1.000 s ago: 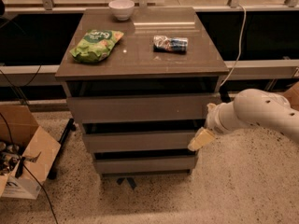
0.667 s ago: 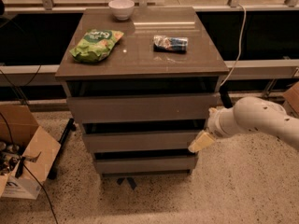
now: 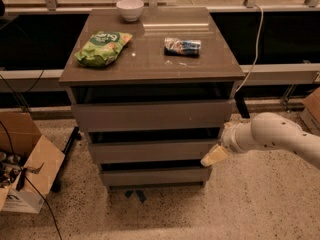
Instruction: Open middle drawer
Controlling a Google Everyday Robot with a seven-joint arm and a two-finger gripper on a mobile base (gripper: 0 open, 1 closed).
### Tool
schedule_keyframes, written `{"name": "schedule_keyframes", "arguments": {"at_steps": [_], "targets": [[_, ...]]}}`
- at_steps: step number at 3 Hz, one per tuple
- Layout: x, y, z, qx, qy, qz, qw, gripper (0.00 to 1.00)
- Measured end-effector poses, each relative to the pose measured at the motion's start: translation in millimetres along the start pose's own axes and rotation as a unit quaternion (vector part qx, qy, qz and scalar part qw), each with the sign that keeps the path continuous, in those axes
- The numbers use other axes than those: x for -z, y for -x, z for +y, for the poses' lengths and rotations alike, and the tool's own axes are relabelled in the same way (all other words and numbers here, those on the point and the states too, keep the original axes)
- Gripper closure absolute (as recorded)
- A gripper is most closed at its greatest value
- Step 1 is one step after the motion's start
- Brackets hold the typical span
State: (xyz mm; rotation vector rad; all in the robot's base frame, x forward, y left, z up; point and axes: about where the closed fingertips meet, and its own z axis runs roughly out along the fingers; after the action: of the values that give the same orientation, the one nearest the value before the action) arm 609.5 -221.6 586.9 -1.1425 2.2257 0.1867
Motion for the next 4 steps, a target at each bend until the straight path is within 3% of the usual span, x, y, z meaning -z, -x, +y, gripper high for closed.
{"name": "schedule_keyframes", "arguments": {"at_steps": [1,2,4], "targets": [[-15,-8,5,0.012,0.012,0.027,0.9995,0.00],[-44,-19,12,0.026,0.051,0.034,0.9978,0.00],[-102,-34,2,0.073,0.120,0.025,0.9898,0.00]]}}
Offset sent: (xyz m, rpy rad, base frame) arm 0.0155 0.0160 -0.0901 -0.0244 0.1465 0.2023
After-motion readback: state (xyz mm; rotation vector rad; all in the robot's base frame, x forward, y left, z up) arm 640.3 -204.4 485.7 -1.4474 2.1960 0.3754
